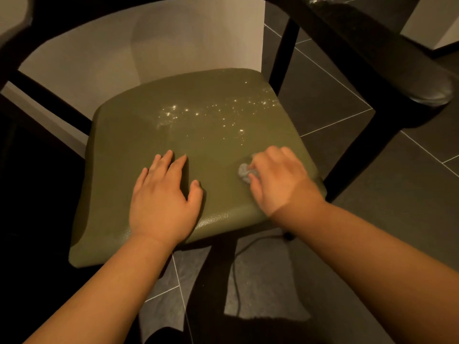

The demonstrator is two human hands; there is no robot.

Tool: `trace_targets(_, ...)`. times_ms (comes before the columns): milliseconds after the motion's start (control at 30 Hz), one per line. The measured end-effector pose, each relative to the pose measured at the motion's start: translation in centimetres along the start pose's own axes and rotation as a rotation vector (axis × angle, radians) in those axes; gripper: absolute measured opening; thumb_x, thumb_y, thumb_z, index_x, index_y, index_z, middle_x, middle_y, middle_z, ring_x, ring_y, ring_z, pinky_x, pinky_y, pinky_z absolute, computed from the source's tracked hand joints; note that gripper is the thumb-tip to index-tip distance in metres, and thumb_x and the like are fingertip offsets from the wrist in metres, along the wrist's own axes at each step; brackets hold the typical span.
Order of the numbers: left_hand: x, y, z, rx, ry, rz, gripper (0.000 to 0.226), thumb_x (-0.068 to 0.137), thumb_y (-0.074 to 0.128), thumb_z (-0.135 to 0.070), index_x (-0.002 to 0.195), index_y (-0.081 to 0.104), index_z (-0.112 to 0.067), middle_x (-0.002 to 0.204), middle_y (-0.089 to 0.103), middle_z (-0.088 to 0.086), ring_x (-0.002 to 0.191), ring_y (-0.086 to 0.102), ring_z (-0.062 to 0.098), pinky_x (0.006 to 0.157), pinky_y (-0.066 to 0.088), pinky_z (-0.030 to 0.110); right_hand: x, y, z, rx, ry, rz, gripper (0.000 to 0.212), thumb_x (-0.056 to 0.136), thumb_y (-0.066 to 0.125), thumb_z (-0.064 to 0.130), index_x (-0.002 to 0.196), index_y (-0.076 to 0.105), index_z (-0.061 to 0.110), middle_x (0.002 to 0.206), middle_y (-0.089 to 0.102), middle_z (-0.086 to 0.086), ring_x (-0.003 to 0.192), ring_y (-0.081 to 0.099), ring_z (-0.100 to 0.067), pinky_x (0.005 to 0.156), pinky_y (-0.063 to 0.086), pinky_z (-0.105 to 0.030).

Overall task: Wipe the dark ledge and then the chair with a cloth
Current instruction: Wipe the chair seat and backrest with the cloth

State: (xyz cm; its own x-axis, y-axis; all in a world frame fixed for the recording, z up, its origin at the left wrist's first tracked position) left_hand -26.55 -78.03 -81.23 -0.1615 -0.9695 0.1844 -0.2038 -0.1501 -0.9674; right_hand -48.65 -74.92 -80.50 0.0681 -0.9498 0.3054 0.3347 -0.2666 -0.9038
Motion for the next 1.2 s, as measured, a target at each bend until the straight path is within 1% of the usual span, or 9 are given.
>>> trace_targets(167, 0.1, 0.1, -0.1, -0.013, -0.007, -0.016, 0.069, 0.093, 0.035, -0.055, 0.152, 0.051, -0.023, 0.165, 0.042, 0.005, 0.156, 0.032, 0.024, 0.128, 0.023, 0.045, 0.3, -1.9, -3.4, -0.163, 0.281, 0.024, 0.017, 0.098, 0.052, 0.028, 0.101, 0.056, 0.011, 0.105, 0.053, -0.013, 0.1, 0.049, -0.036, 0.085, 0.041, -0.046)
trace_targets(267, 0.1, 0.1, 0.0, -0.001, 0.0, 0.004, 0.069, 0.094, 0.034, -0.055, 0.154, 0.049, -0.024, 0.166, 0.04, 0.004, 0.157, 0.029, 0.022, 0.129, 0.022, 0.045, 0.0, -1.9, -0.3, -0.042, 0.14, -0.114, 0.014, 0.095, 0.051, 0.019, 0.09, 0.059, 0.009, 0.092, 0.057, -0.015, 0.086, 0.054, -0.038, 0.078, 0.048, -0.046)
trace_targets(367, 0.1, 0.0, 0.0, 0.003, -0.001, -0.007, 0.069, 0.094, 0.035, -0.055, 0.154, 0.049, -0.024, 0.166, 0.04, 0.004, 0.156, 0.03, 0.022, 0.129, 0.022, 0.045, -0.7, -0.2, 1.2, 0.067, 0.028, -0.052, 0.025, 0.092, 0.044, 0.031, 0.093, 0.061, 0.013, 0.098, 0.058, -0.01, 0.091, 0.053, -0.034, 0.08, 0.047, -0.046)
trace_targets(600, -0.1, 0.1, -0.3, 0.018, 0.001, 0.004, 0.07, 0.094, 0.034, -0.055, 0.153, 0.05, -0.021, 0.165, 0.041, 0.007, 0.156, 0.032, 0.025, 0.129, 0.022, 0.045, 0.0, -1.7, -3.3, -0.256, 0.272, -0.056, 0.014, 0.079, 0.064, 0.015, 0.087, 0.054, 0.009, 0.089, 0.052, -0.016, 0.083, 0.05, -0.037, 0.069, 0.03, -0.039)
trace_targets(767, 0.0, 0.0, -0.1, 0.011, -0.005, -0.004, 0.068, 0.094, 0.038, -0.054, 0.152, 0.051, -0.022, 0.164, 0.043, 0.006, 0.154, 0.035, 0.024, 0.128, 0.025, 0.045, 1.5, -0.5, 1.6, 0.157, 0.044, -0.039, 0.022, 0.093, 0.05, 0.02, 0.107, 0.064, 0.009, 0.114, 0.057, -0.014, 0.104, 0.055, -0.035, 0.095, 0.043, -0.039)
trace_targets(900, 0.1, 0.0, 0.1, -0.029, -0.015, -0.015, 0.066, 0.092, 0.04, -0.054, 0.15, 0.055, -0.023, 0.163, 0.045, 0.005, 0.154, 0.036, 0.022, 0.128, 0.025, 0.044, 1.6, 1.8, 3.4, 0.058, -0.151, 0.209, 0.043, 0.091, 0.058, 0.02, 0.133, 0.062, 0.013, 0.143, 0.051, -0.01, 0.139, 0.043, -0.03, 0.117, 0.035, -0.04)
trace_targets(1000, 0.1, -0.1, 0.2, -0.05, -0.021, -0.023, 0.065, 0.092, 0.04, -0.053, 0.148, 0.056, -0.024, 0.162, 0.046, 0.004, 0.154, 0.036, 0.021, 0.128, 0.025, 0.044, 2.8, 0.6, 1.2, -0.042, -0.035, 0.257, 0.056, 0.09, 0.052, 0.005, 0.145, 0.054, 0.011, 0.155, 0.045, -0.013, 0.147, 0.036, -0.032, 0.121, 0.025, -0.034)
trace_targets(1100, 0.0, -0.1, 0.1, -0.06, -0.024, -0.028, 0.066, 0.092, 0.039, -0.054, 0.148, 0.056, -0.024, 0.162, 0.046, 0.003, 0.154, 0.036, 0.021, 0.128, 0.024, 0.043, 3.3, -0.9, -1.9, -0.097, 0.222, 0.284, 0.061, 0.099, 0.041, 0.011, 0.159, 0.032, 0.016, 0.169, 0.02, -0.006, 0.156, 0.013, -0.023, 0.124, 0.008, -0.027)
trace_targets(1200, 0.1, 0.1, 0.2, -0.062, -0.028, -0.033, 0.065, 0.092, 0.041, -0.053, 0.148, 0.057, -0.025, 0.163, 0.046, 0.003, 0.154, 0.036, 0.021, 0.128, 0.025, 0.044, 3.4, -1.4, -2.3, -0.069, 0.363, 0.217, 0.063, 0.099, 0.044, 0.012, 0.16, 0.029, 0.014, 0.17, 0.013, -0.007, 0.157, 0.007, -0.024, 0.125, 0.008, -0.031)
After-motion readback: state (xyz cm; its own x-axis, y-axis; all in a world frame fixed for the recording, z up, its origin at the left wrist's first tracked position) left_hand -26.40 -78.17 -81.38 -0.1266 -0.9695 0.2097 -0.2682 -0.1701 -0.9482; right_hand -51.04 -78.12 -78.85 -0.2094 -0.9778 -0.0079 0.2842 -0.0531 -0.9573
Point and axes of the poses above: each hand's wrist, its own x-axis towards the middle knuckle, its own y-axis out of the palm, z = x × y, the point moved 4 cm from there along x, towards the middle knuckle
